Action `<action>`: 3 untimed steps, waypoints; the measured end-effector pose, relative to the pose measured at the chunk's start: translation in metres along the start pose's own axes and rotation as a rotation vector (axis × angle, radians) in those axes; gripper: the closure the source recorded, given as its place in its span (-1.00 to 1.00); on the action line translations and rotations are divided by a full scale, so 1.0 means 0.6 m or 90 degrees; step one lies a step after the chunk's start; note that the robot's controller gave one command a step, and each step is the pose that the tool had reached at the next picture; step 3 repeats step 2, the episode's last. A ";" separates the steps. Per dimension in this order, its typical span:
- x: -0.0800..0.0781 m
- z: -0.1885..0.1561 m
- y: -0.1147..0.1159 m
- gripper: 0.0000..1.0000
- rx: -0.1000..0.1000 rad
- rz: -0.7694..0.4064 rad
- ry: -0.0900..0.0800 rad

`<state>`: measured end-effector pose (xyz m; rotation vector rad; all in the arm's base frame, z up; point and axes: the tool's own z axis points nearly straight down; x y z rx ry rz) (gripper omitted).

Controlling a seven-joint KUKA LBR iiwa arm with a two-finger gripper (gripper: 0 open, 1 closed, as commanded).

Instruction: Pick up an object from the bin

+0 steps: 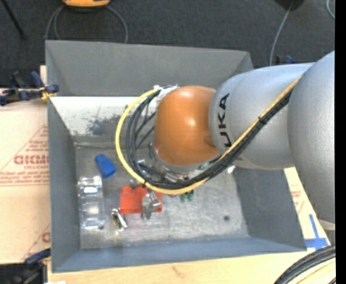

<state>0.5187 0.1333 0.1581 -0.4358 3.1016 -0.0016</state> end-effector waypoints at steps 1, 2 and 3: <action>-0.002 -0.001 -0.003 1.00 0.000 0.002 0.003; -0.004 -0.035 -0.005 1.00 0.000 0.005 0.002; -0.004 -0.035 -0.005 1.00 0.000 0.005 0.002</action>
Offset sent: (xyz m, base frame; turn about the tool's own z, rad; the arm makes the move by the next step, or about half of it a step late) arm 0.0001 0.0001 0.0002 0.0000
